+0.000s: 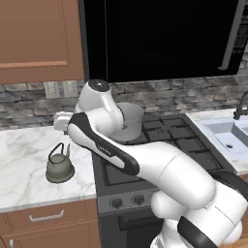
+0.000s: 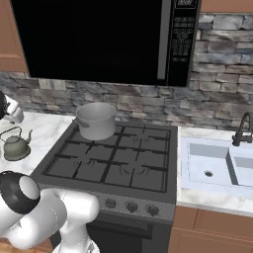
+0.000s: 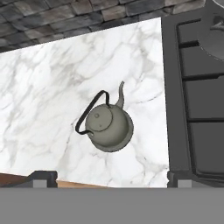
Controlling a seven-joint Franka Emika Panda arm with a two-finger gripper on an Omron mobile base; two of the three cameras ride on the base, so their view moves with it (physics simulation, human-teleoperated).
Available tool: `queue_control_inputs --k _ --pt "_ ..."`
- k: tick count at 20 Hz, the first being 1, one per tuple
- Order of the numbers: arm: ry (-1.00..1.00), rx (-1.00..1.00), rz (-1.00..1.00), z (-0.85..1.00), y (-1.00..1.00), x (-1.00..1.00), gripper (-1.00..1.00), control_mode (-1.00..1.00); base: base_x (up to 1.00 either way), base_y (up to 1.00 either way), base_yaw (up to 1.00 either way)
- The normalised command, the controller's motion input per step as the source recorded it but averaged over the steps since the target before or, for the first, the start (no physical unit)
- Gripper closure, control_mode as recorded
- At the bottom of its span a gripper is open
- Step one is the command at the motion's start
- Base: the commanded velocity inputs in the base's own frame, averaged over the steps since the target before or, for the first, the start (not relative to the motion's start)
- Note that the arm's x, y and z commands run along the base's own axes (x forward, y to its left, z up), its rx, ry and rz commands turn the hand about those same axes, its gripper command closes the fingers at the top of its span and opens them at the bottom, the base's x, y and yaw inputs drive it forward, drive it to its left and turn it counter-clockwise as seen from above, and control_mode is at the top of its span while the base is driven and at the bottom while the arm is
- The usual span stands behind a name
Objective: Pick the kettle from the counter and place it on a stove burner. Then turn the burner on.
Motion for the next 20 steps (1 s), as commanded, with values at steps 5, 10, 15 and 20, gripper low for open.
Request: queue_control_inputs --k 5,10,15,20 --pt "0.0 0.0 -0.03 -0.18 0.27 0.03 -1.0 -1.0 0.0 0.0 0.0" --pt "0.0 0.0 -0.06 -0.14 0.15 0.01 -1.0 -1.0 0.0 0.0 0.0" --pt "0.0 0.0 -0.11 -0.07 0.05 0.0 -1.0 -1.0 0.0 0.0 0.0" --pt "0.0 0.0 -0.16 -0.05 0.0 0.0 -1.0 -1.0 0.0 0.0 0.0"
